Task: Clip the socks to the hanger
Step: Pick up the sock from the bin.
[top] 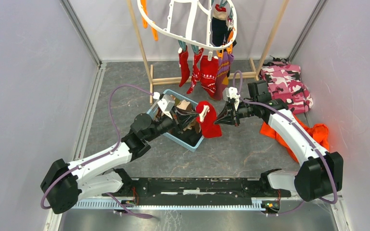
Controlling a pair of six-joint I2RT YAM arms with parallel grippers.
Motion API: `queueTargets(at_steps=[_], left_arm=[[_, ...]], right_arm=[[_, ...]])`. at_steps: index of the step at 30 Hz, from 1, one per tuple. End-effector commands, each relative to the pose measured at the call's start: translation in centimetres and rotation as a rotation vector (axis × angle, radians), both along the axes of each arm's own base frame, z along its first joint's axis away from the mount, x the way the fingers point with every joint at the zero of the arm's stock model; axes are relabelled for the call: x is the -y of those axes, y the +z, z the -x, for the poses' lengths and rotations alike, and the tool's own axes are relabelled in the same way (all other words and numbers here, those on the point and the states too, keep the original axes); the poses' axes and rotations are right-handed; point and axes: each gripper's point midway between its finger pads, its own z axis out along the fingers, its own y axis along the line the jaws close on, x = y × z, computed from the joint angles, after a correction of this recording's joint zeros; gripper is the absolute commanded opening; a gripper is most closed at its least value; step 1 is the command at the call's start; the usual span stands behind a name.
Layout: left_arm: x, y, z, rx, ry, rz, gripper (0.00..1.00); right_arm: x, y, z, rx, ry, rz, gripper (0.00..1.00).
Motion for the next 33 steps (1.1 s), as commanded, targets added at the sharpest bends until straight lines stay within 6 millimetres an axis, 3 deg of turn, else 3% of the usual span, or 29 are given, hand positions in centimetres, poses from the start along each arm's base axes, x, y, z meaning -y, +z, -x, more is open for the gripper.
queueTargets(at_steps=[1, 18, 24, 33], left_arm=[[-1.0, -0.3, -1.1, -0.090, 0.094, 0.012, 0.04], [-1.4, -1.8, -2.5, -0.191, 0.172, -0.014, 0.32], [-2.2, -2.7, -3.1, -0.232, 0.215, -0.023, 0.43], [-3.7, -3.7, -4.3, -0.324, 0.268, 0.002, 0.52]], right_arm=[[-0.4, 1.4, 0.6, 0.027, 0.031, -0.044, 0.00], [-0.4, 1.5, 0.7, 0.020, 0.036, -0.051, 0.00], [-0.4, 1.6, 0.6, 0.021, 0.035, -0.051, 0.00], [-0.3, 1.5, 0.3, 0.030, 0.026, -0.039, 0.00]])
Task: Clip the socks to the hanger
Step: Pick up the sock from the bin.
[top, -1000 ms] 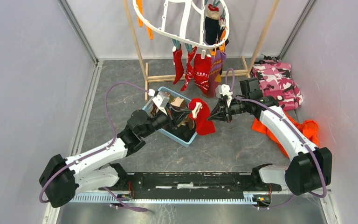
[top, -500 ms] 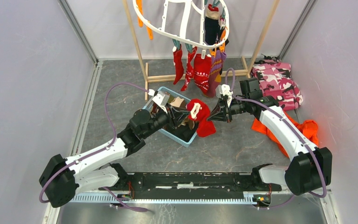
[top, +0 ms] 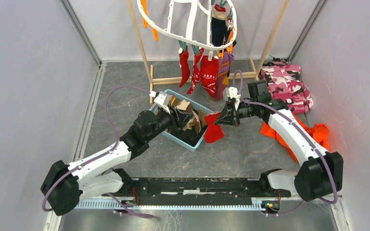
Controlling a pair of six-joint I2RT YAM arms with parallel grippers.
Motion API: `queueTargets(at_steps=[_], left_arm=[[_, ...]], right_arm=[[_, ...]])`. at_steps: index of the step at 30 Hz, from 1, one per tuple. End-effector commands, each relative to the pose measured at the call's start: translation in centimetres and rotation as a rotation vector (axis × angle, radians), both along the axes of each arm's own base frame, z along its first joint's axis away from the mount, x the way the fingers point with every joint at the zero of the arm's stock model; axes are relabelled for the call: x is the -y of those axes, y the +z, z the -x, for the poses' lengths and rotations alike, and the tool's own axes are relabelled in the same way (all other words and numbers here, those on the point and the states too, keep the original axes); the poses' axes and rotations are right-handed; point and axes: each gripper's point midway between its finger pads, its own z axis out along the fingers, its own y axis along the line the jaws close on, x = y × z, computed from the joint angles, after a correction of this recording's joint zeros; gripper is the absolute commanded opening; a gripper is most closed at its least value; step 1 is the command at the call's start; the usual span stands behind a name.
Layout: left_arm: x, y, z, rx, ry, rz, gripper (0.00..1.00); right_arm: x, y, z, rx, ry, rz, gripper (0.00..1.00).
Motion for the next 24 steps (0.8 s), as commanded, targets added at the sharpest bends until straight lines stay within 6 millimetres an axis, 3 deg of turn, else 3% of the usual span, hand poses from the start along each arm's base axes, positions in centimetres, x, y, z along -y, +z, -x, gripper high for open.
queueTargets(at_steps=[1, 8, 11, 18, 24], left_arm=[[-1.0, 1.4, -1.2, -0.059, 0.062, 0.087, 0.53], [-2.3, 1.1, -1.9, -0.333, 0.036, 0.342, 0.70], [-1.4, 1.0, -1.4, -0.420, -0.052, 0.384, 0.73], [0.9, 1.0, 0.1, -0.556, -0.215, 0.439, 0.76], [1.2, 1.7, -0.4, -0.711, -0.195, 0.611, 0.81]], right_arm=[[-0.2, 1.3, 0.0, 0.046, 0.014, -0.021, 0.00], [0.6, 1.8, -2.2, 0.111, -0.045, 0.089, 0.00], [0.6, 2.8, -3.0, 0.104, -0.059, 0.106, 0.00], [0.3, 4.0, -2.6, 0.159, 0.012, 0.117, 0.00], [-0.8, 5.3, -2.1, 0.230, 0.086, 0.085, 0.00]])
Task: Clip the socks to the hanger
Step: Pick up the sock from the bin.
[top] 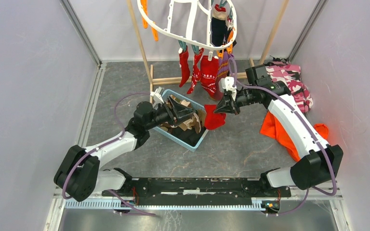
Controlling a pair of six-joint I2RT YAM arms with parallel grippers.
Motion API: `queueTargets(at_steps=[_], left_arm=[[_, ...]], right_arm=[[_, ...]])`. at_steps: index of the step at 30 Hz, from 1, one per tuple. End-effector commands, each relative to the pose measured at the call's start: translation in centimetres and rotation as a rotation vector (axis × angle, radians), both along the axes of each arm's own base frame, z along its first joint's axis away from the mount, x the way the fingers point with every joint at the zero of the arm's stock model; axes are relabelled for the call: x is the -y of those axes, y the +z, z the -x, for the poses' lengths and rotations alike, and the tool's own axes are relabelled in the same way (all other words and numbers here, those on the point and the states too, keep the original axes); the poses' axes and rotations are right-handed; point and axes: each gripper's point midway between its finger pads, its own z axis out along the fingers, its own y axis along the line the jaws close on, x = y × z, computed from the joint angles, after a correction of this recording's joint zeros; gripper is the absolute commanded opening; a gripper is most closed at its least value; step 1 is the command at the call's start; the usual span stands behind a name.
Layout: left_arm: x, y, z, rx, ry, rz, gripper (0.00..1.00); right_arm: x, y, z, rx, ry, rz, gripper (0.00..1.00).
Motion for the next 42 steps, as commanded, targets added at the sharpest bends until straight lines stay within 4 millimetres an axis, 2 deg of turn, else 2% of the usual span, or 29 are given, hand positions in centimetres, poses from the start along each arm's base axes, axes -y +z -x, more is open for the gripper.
queueTargets(at_steps=[1, 4, 7, 10, 15, 19, 21, 23, 27, 30, 35, 37, 42], left_arm=[[0.4, 4.0, 0.2, -0.093, 0.004, 0.216, 0.82], [0.2, 4.3, -0.2, -0.162, 0.046, 0.277, 0.85], [0.9, 4.3, -0.1, -0.229, 0.044, 0.303, 0.89], [2.7, 4.6, 1.1, -0.287, -0.023, 0.350, 0.90], [3.6, 4.6, 1.6, -0.298, -0.041, 0.360, 0.87], [3.3, 4.4, 1.3, -0.285, -0.004, 0.360, 0.77], [3.0, 4.6, 1.1, -0.260, 0.011, 0.359, 0.64], [3.0, 4.7, 1.0, -0.241, 0.014, 0.358, 0.55], [2.8, 5.5, 1.1, -0.179, 0.008, 0.357, 0.26], [2.6, 6.1, 0.9, -0.097, 0.014, 0.329, 0.05], [2.1, 8.2, 0.7, 0.210, 0.020, 0.225, 0.02], [2.2, 8.8, 0.9, 0.364, 0.003, 0.128, 0.02], [1.9, 10.0, 2.5, 0.782, -0.035, -0.058, 0.02]], right_arm=[[-1.1, 1.5, 1.0, 0.073, 0.087, -0.030, 0.00], [-2.2, 1.3, 1.7, 0.081, 0.126, -0.031, 0.00], [-3.1, 1.3, 2.1, 0.087, 0.147, -0.035, 0.00], [-4.3, 1.4, 2.4, 0.094, 0.177, -0.020, 0.00], [-5.1, 1.1, 3.2, 0.094, 0.209, -0.007, 0.00], [-5.3, 0.6, 4.2, 0.086, 0.238, 0.001, 0.00], [-5.1, 0.2, 4.6, 0.079, 0.239, 0.005, 0.00], [-4.9, -0.2, 5.0, 0.076, 0.237, 0.009, 0.00], [-4.2, -1.5, 5.6, 0.058, 0.214, 0.030, 0.00], [-3.7, -2.0, 5.9, 0.055, 0.197, 0.034, 0.00], [-2.8, -2.6, 6.0, 0.026, 0.159, 0.004, 0.01], [-2.3, -3.0, 6.0, -0.002, 0.133, -0.018, 0.09], [-1.4, -2.1, 5.5, -0.068, 0.074, -0.120, 0.36]])
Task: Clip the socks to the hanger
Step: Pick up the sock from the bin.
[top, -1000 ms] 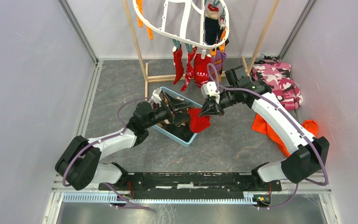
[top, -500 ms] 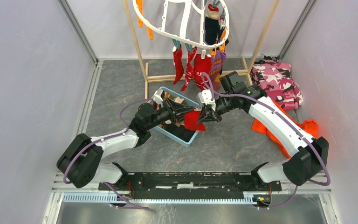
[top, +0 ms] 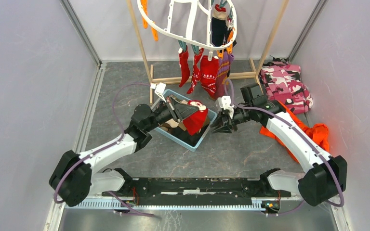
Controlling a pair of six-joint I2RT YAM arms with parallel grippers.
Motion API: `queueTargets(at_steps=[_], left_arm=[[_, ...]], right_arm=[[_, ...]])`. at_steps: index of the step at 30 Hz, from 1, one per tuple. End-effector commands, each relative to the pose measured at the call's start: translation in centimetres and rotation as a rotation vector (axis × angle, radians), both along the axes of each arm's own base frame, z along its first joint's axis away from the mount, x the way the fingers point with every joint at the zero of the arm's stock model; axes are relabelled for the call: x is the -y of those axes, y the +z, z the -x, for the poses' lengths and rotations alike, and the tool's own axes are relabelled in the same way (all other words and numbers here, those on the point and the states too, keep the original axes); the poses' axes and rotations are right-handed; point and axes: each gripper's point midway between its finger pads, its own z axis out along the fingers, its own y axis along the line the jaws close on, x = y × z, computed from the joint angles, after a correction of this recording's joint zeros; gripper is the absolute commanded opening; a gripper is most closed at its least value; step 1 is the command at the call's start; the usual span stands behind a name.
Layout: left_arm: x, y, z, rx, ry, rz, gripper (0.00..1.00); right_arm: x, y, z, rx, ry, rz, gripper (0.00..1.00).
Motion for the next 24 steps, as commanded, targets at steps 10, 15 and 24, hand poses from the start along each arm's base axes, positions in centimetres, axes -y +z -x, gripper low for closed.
queueTargets(at_steps=[10, 15, 24], left_arm=[[0.3, 4.0, 4.6, 0.998, 0.034, -0.299, 0.02], [1.3, 3.9, 4.7, 1.062, 0.023, -0.347, 0.02], [2.3, 3.3, 4.9, 1.090, 0.004, -0.384, 0.02]], right_arm=[[0.3, 5.0, -1.1, -0.223, -0.087, -0.224, 0.73], [-0.4, 6.1, -1.2, -0.330, -0.089, -0.243, 0.76], [-1.4, 7.4, -0.4, -0.354, -0.033, -0.248, 0.76]])
